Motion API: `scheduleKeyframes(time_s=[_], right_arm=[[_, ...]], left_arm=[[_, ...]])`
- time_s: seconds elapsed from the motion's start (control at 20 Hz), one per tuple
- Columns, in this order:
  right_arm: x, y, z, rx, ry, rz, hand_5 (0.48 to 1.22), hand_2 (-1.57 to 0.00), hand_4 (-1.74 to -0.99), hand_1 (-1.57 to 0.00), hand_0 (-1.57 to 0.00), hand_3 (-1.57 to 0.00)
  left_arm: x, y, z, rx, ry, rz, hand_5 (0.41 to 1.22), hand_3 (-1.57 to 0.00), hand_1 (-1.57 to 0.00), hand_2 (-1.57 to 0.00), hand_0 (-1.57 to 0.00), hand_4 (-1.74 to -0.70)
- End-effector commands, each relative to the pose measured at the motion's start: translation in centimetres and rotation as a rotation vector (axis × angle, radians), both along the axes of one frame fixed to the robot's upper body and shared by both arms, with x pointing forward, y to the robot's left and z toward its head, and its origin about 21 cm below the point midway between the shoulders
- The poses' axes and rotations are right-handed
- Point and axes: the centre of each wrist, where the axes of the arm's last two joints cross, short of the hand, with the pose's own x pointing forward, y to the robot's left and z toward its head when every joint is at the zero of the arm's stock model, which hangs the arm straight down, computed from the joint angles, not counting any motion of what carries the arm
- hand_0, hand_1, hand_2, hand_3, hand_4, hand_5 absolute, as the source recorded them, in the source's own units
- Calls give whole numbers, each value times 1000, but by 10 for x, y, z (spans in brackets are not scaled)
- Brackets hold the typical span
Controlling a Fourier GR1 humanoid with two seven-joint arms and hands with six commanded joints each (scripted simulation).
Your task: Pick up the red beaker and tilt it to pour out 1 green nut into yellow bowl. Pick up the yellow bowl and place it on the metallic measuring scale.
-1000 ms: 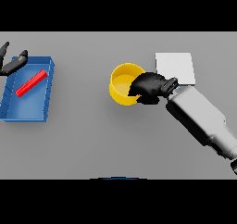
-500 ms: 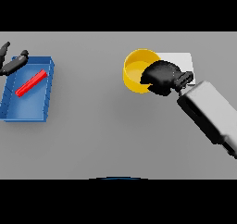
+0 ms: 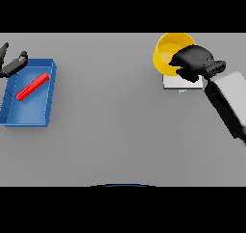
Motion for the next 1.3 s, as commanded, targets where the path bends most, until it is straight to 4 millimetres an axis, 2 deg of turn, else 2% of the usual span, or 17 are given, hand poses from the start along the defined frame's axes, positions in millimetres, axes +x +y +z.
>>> scheduleKeyframes(time_s=[0.0, 0.2, 0.25, 0.4, 0.6, 0.85, 0.9, 0.95, 1.0, 1.05, 1.1, 1.25], right_arm=[[5, -1, -4, 0, 3, -28, 1221, -1551, -1741, -1571, -1569, -1154], [16, -20, -15, 9, 13, -92, 1221, -1500, -1741, -1571, -1570, -1181], [19, -26, -17, 12, 13, -91, 1221, -1475, -1741, -1571, -1570, -1206], [22, -28, -30, 24, 37, -113, 1221, -1413, -1741, -1571, -1571, -1317], [22, -34, -45, 29, 63, -148, 1221, -1382, -1741, -1571, -1571, -1384], [25, -35, -49, 29, 90, -146, 1221, -1374, -1741, -1571, -1571, -1448], [24, -37, -51, 29, 87, -149, 1221, -1404, -1741, -1571, -1571, -1376], [24, -36, -50, 32, 93, -158, 1221, -1437, -1741, -1496, -1565, -1249], [23, -37, -51, 32, 99, -159, 1221, -1343, -1682, -1428, -1558, -1110], [25, -36, -48, 31, 96, -172, 1145, -1178, -1632, -1285, -1471, -959], [25, -36, -49, 47, 104, -182, 1074, -1007, -1592, -1125, -1335, -816], [24, -35, -50, 73, 138, -206, 923, -579, -1513, -673, -757, -476]], left_arm=[[-3, 0, -1, -5, 1, -4, 761, 1, 1, 1, 1, -853], [-4, 3, 4, 2, 7, 6, 779, 1, 1, 1, 1, -865], [-2, -2, 1, 5, 20, 4, 784, 1, 1, 1, 1, -863], [0, -4, -1, 9, 24, 7, 802, 1, 1, 1, 1, -858], [-2, -2, 0, 19, 33, 21, 807, 1, 1, 1, 1, -854], [0, -4, -1, 4, 33, 1, 783, 1, 1, 1, 1, -844], [-1, -4, 0, 8, 29, 1, 780, 1, 1, 1, 1, -842], [0, -4, 2, 19, 32, 2, 779, 1, 1, 1, 1, -838], [0, -5, 1, 19, 34, 1, 775, 1, 1, 1, 1, -836], [0, -3, 0, 14, 35, 2, 773, 1, 1, 1, 1, -837], [-2, -3, -1, 8, 36, -6, 774, 1, 1, 1, 1, -836], [0, -7, 0, -4, 33, 1, 764, 1, 1, 1, 1, -839]])
